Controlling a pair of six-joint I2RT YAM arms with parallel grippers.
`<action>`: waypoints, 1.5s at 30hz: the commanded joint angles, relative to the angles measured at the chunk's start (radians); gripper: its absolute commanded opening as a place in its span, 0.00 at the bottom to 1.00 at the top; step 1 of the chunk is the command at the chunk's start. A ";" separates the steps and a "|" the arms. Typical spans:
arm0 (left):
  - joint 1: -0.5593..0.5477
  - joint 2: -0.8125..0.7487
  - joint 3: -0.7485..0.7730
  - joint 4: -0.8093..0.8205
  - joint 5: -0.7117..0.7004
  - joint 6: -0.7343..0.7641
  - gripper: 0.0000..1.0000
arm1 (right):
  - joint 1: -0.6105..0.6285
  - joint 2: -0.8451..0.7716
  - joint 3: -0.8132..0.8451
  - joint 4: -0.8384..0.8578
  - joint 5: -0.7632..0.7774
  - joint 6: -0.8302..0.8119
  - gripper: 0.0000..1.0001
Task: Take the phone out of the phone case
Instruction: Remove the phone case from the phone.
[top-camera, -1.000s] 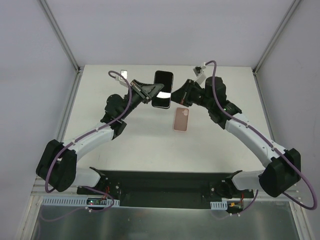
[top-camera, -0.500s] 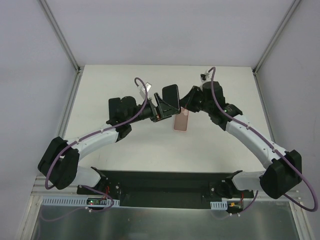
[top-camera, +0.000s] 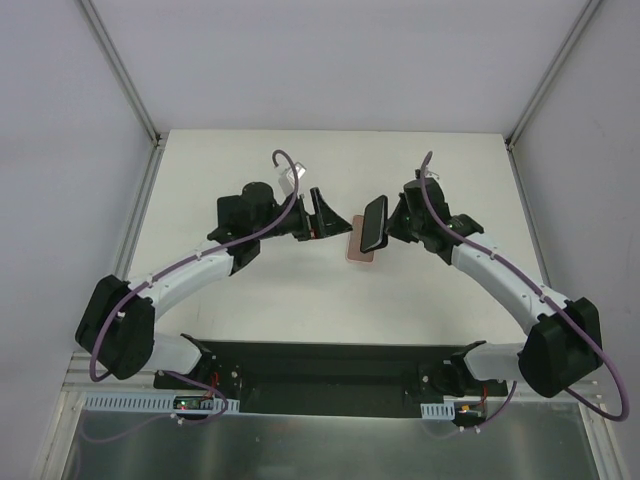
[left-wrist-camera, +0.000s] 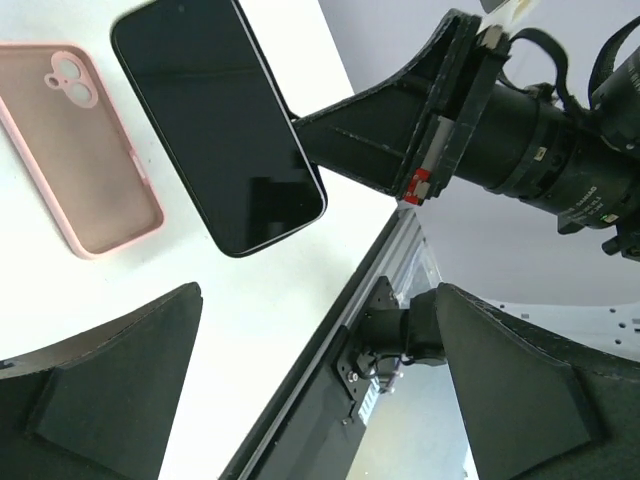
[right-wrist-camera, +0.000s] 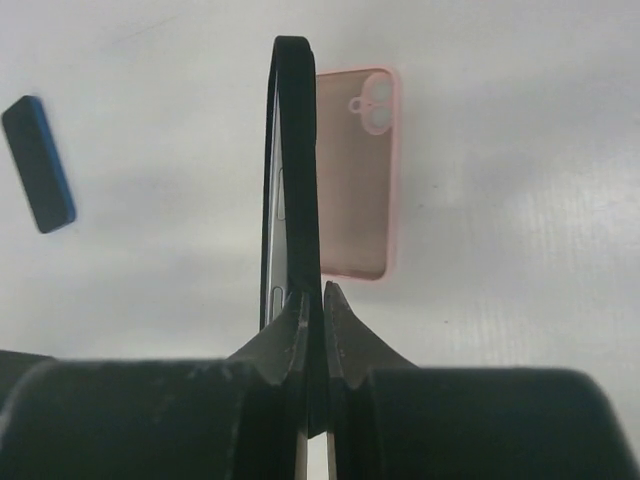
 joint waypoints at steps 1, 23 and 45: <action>-0.020 0.033 0.099 -0.113 0.015 0.163 0.99 | 0.004 -0.011 0.040 -0.059 0.155 -0.045 0.02; -0.321 0.256 0.213 -0.155 -0.514 0.365 0.83 | 0.039 0.207 0.262 -0.364 0.133 -0.002 0.01; -0.355 0.309 0.293 -0.179 -0.640 0.494 0.73 | 0.085 0.210 0.331 -0.444 0.172 -0.003 0.01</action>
